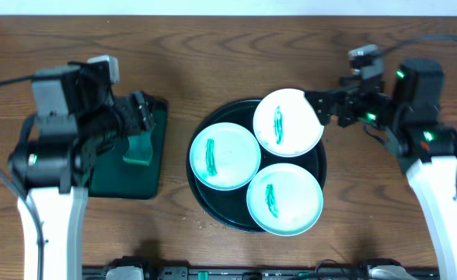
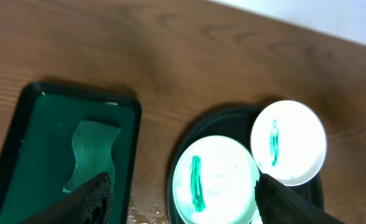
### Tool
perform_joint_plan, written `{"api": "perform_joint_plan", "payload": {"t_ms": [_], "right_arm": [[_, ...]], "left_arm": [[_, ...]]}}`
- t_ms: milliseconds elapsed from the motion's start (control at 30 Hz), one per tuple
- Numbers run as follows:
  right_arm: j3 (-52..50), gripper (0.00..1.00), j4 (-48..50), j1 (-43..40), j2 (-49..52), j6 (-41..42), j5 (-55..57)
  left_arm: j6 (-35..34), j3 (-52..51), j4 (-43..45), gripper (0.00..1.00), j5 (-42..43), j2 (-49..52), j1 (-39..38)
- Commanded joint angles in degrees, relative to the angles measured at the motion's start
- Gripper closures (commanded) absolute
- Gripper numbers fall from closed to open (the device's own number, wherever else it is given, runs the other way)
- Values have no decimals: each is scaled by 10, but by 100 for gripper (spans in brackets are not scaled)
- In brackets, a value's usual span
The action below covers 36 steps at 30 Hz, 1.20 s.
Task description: Clean dirty plates on tray and stack at the side
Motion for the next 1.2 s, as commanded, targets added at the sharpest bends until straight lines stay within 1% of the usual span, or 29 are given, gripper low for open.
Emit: {"api": "perform_joint_plan", "payload": {"t_ms": [0, 67, 100, 133, 200, 267, 300, 333, 400, 467, 533, 600, 733, 833, 900, 933, 967, 1000, 1033, 1167], "right_arm": [[26, 1, -26, 24, 39, -14, -25], [26, 1, -51, 28, 52, 11, -35], [26, 1, -61, 29, 58, 26, -41], [26, 1, -74, 31, 63, 37, -40], [26, 1, -97, 31, 70, 45, -40], [26, 1, -103, 32, 75, 44, -40], [26, 2, -103, 32, 78, 44, -37], [26, 8, -103, 34, 80, 47, -35], [26, 11, -103, 42, 84, 90, -20], [26, 14, -107, 61, 89, 147, 24], [26, 17, -114, 94, 99, 192, 83], [26, 20, -119, 124, 111, 221, 120], [30, 30, -134, 191, 149, 271, 169], [30, 42, -144, 230, 178, 304, 209], [30, 50, -143, 250, 197, 317, 226], [30, 53, -142, 255, 202, 319, 230], [30, 58, -139, 263, 211, 319, 242], [30, 60, -137, 268, 218, 321, 250], [30, 65, -133, 274, 228, 322, 256], [30, 71, -119, 286, 265, 325, 267]], "left_arm": [[-9, 6, -3, 26, 4, 52, -3], [-9, 6, -4, 26, 4, 70, -3], [-9, 6, -4, 8, 4, 81, -3], [-9, 6, -5, 1, 3, 90, -3], [-9, 6, -25, 0, 3, 106, -3], [-9, 6, -25, 0, 3, 118, -3], [-9, 6, -25, 0, 3, 125, -3], [-9, 6, -25, 0, 3, 132, -3], [-9, 6, -27, 0, 3, 143, -3], [7, 6, -38, 0, -9, 146, -1], [8, 6, -47, 0, -61, 144, 5], [1, 6, -55, 1, -89, 142, 11], [2, 6, -70, 8, -104, 143, 19], [-1, 6, -70, 8, -134, 143, 19], [-16, 6, -72, 9, -158, 143, 19], [-19, 6, -73, 8, -163, 143, 19], [-18, 5, -73, 8, -165, 143, 19], [-19, 4, -72, 9, -165, 143, 19], [-19, 2, -72, 8, -165, 143, 19], [-20, -11, -67, 8, -165, 149, 19]]}}
